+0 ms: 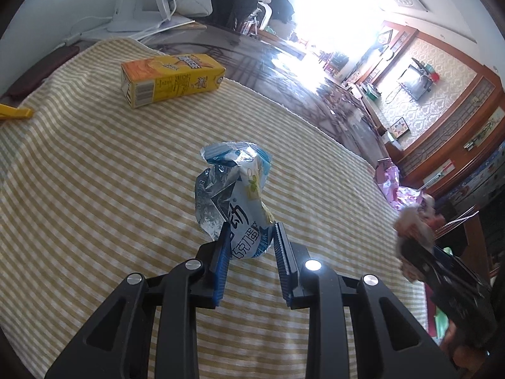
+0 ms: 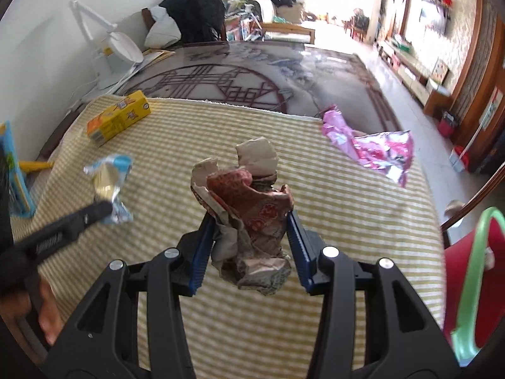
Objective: Collect trash
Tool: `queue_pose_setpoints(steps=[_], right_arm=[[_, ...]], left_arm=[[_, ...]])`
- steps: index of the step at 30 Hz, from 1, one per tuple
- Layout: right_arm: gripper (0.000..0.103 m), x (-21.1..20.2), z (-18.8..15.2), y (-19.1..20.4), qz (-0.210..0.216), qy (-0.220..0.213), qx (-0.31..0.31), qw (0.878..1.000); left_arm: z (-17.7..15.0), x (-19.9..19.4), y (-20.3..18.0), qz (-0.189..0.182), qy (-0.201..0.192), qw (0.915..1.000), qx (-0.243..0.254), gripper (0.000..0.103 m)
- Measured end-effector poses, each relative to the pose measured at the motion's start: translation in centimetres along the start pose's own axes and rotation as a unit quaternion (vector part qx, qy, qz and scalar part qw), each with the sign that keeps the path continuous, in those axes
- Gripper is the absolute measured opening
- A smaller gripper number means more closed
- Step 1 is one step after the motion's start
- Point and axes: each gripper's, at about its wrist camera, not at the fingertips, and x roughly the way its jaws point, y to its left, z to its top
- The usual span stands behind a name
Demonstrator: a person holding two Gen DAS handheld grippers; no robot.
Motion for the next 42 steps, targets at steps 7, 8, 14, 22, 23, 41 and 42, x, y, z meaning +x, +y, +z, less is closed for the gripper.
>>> queue_pose_setpoints(steps=[7, 8, 14, 22, 23, 41, 42], right_arm=[[0.045, -0.4, -1.2, -1.0, -0.011, -0.021, 0.002, 1.000], [0.045, -0.5, -1.3, -1.0, -0.012, -0.022, 0.001, 1.000], [0.045, -0.8, -1.5, -1.2, -0.024, -0.035, -0.012, 0.999], [0.045, -1.7, -1.4, -1.9, -0.024, -0.051, -0.004, 0.998], [0.045, -1.8, -1.4, -2.0, -0.024, -0.051, -0.002, 0.998], [0.045, -3.5, -2.1, -5.3, -0.019, -0.069, 0.051, 0.996], [0.045, -3.6, -2.2, -5.5, -0.018, -0.070, 0.053, 0.996]], left_arm=[[-0.5, -0.3, 0.1, 0.024, -0.013, 0.9995, 0.018, 0.025], [-0.6, -0.2, 0.1, 0.029, -0.012, 0.9993, 0.021, 0.025], [-0.9, 0.1, 0.0, 0.042, -0.011, 0.9986, 0.029, 0.025], [-1.2, -0.1, -0.2, 0.056, -0.019, 0.9975, 0.039, 0.025], [-1.2, -0.2, -0.3, 0.057, -0.020, 0.9974, 0.041, 0.025], [-3.7, -3.2, -2.8, 0.070, -0.031, 0.9932, 0.088, 0.025], [-4.2, -3.2, -2.8, 0.070, -0.024, 0.9935, 0.086, 0.025]])
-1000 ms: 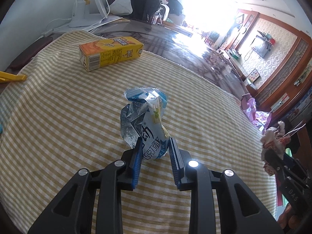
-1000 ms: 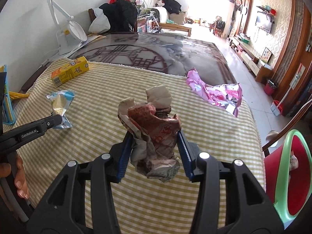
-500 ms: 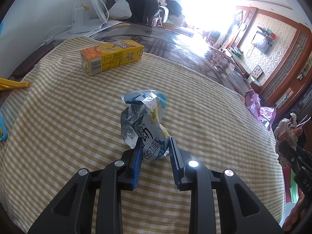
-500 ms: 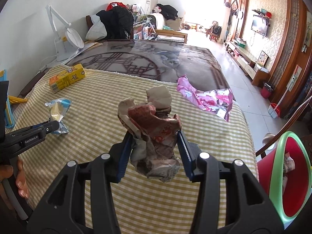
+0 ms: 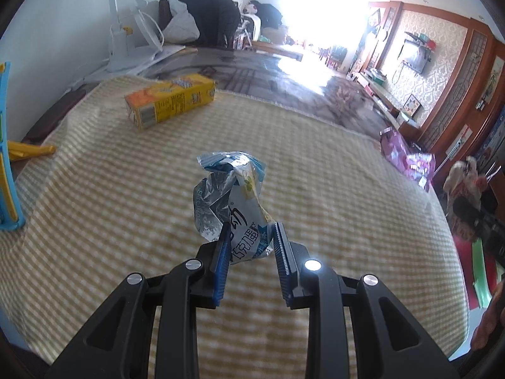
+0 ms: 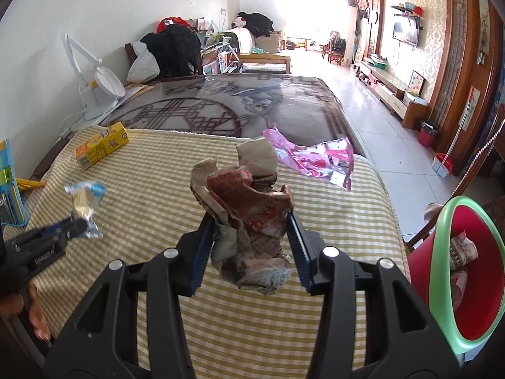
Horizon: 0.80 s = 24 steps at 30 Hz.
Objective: Collect trash
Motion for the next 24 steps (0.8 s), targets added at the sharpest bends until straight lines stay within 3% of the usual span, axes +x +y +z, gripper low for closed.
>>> queue_pose_setpoints(steps=[7, 12, 24], right_arm=[[0.045, -1.3, -0.1, -1.6, 0.014, -0.011, 0.024, 1.000], [0.045, -2.2, -0.3, -3.4, 0.020, -0.016, 0.051, 0.998], [0.045, -4.5, -0.8, -5.9, -0.023, -0.048, 0.039, 0.998]], left_arm=[[-1.9, -0.7, -1.7, -0.006, 0.022, 0.9997, 0.005, 0.025], [-2.1, -1.8, -4.0, -0.017, 0.017, 0.9995, 0.020, 0.024], [-1.3, -3.2, -9.1, -0.032, 0.003, 0.9978, 0.058, 0.024]])
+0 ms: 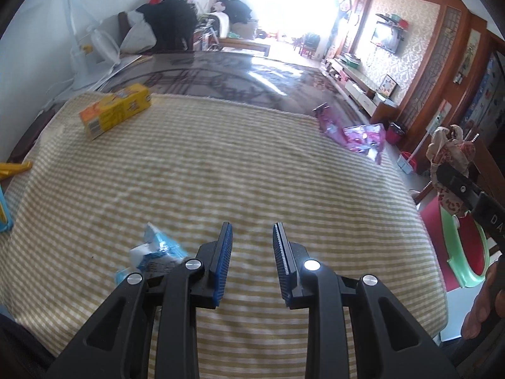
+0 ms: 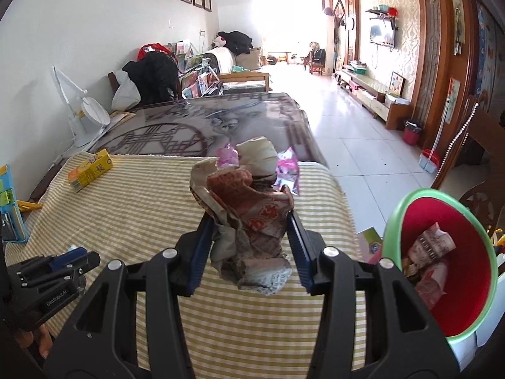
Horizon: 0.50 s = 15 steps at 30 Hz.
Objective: Collect trash
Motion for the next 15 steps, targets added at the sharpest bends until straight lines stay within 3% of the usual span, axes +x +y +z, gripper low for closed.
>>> queue_pose_setpoints(steps=[12, 14, 15], right_arm=[[0.045, -0.7, -0.1, -3.0, -0.014, -0.008, 0.031, 0.999], [0.045, -0.8, -0.2, -3.6, -0.014, -0.005, 0.043, 0.999], [0.045, -0.8, -0.2, -4.0, -0.013, -0.003, 0.051, 0.999]], left_arm=[[1.5, -0.9, -4.7, -0.024, -0.015, 0.9991, 0.030, 0.025], [1.6, -1.1, -4.5, -0.016, -0.021, 0.9988, 0.041, 0.029], [1.5, -1.2, -4.1, -0.009, -0.023, 0.9986, 0.046, 0.039]])
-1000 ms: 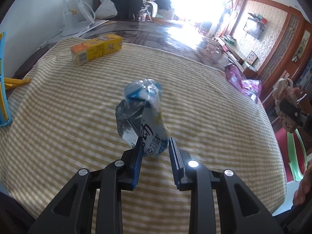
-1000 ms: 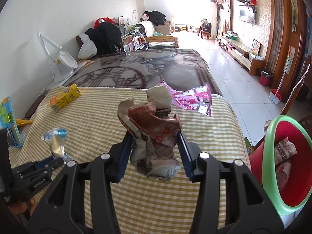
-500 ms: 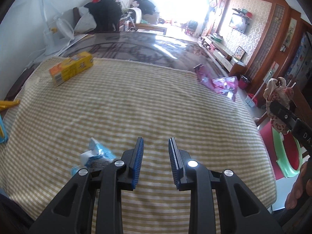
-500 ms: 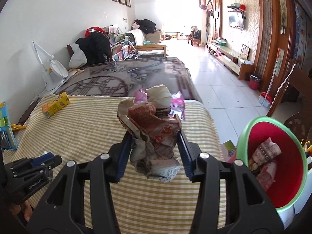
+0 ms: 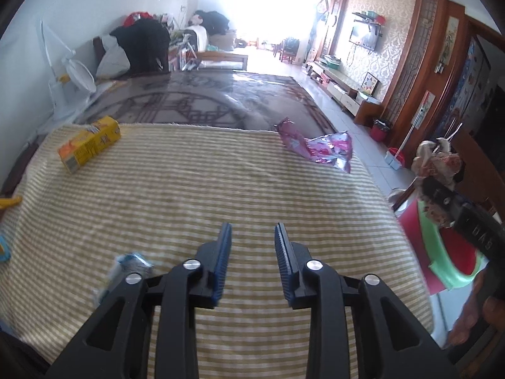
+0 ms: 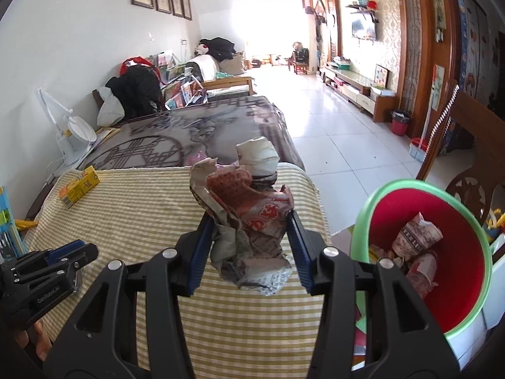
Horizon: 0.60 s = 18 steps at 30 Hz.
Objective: Collect trash
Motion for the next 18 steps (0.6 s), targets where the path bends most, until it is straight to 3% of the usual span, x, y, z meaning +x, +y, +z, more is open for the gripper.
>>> queue_pose_setpoints(steps=[2, 7, 9, 12, 18], right_arm=[[0.045, 0.1, 0.0, -0.7, 0.000, 0.005, 0.012, 1.000], [0.045, 0.9, -0.2, -1.5, 0.013, 0.029, 0.039, 0.999], [0.045, 1.1, -0.3, -1.3, 0.017, 0.031, 0.041, 0.999], [0.045, 1.4, -0.3, -0.9, 0.021, 0.037, 0.035, 0.998], [0.045, 1.4, -0.6, -0.6, 0.025, 0.043, 0.029, 0.998]], left_arm=[[-0.4, 0.1, 1.6, 0.016, 0.007, 0.9998, 0.000, 0.056], [-1.6, 0.5, 7.7, 0.070, 0.044, 0.9965, -0.014, 0.055], [-1.8, 0.5, 9.1, 0.070, 0.055, 0.9959, -0.016, 0.056], [-2.4, 0.5, 9.3, 0.068, 0.062, 0.9958, 0.002, 0.064], [-3.9, 2.5, 8.6, 0.055, 0.100, 0.9934, 0.009, 0.064]])
